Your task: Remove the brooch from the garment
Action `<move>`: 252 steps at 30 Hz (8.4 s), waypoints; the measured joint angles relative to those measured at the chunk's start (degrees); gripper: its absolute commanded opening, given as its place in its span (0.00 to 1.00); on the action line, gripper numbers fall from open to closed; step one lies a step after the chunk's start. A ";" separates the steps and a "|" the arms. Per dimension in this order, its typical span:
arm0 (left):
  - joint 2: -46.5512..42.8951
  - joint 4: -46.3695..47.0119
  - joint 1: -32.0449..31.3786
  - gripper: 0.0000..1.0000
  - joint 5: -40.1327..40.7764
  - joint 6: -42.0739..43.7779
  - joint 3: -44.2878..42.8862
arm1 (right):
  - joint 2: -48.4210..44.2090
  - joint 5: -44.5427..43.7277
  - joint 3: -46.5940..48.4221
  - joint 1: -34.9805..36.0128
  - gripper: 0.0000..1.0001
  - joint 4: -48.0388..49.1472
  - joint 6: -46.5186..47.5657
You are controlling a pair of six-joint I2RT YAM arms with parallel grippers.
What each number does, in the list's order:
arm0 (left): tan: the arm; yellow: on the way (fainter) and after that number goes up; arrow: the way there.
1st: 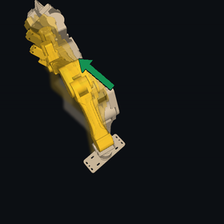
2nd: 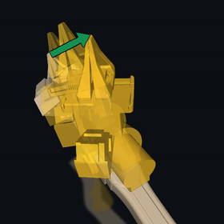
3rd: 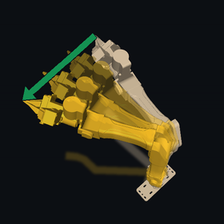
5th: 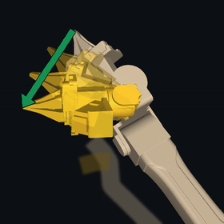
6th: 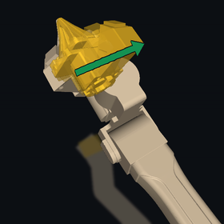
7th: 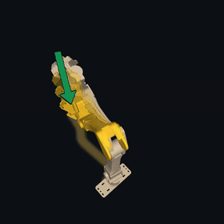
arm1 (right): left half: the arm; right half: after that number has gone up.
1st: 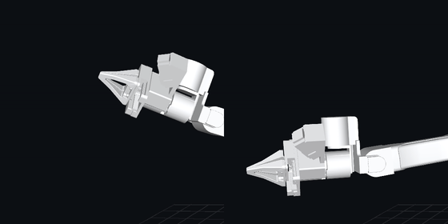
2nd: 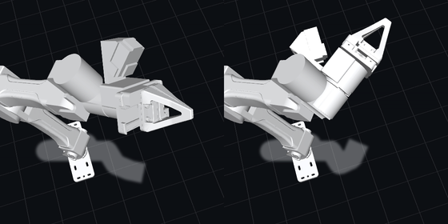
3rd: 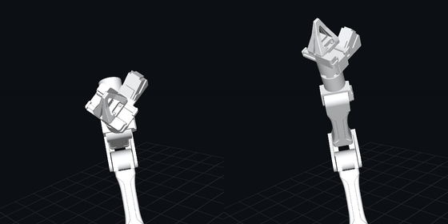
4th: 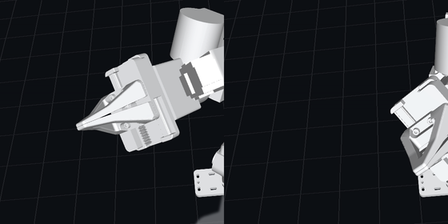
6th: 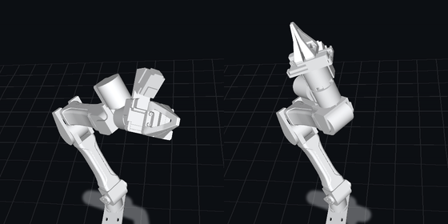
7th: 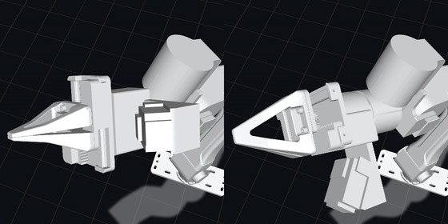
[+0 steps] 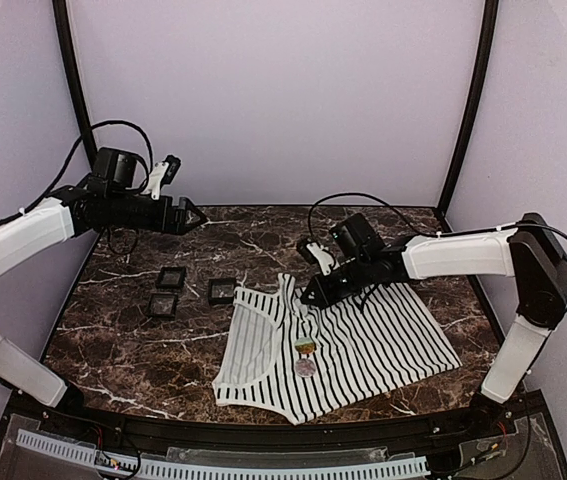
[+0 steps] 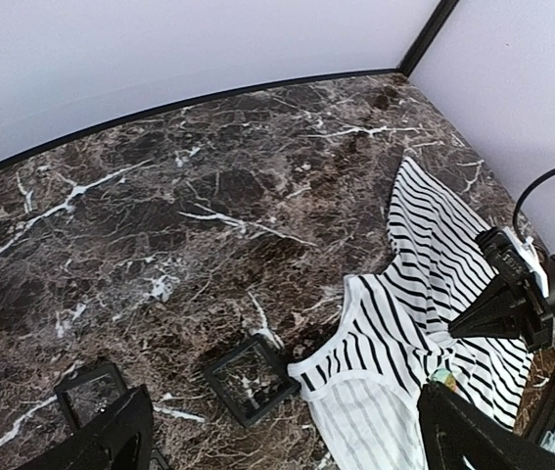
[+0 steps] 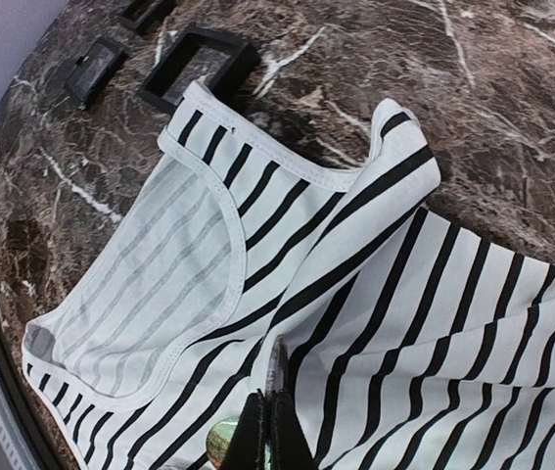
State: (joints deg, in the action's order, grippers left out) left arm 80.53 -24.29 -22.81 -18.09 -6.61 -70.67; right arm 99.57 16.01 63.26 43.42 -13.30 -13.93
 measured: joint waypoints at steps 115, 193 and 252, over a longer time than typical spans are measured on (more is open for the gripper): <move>24.90 65.00 -26.91 0.01 -14.78 -51.71 27.39 | -2.29 24.70 -22.32 -1.11 0.10 35.10 -27.41; 27.71 46.36 -50.05 0.03 48.02 15.80 12.57 | -12.04 14.73 -17.29 -1.18 0.08 13.64 -48.48; 7.32 53.99 -41.57 0.01 15.85 -18.25 26.27 | -21.55 21.59 -35.85 1.99 0.25 52.74 -24.85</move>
State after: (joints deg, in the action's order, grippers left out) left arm 87.85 29.69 -64.38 -2.24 -24.86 -44.40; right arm 78.02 37.60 27.42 45.41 39.44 -38.79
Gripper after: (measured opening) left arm 0.012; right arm 0.280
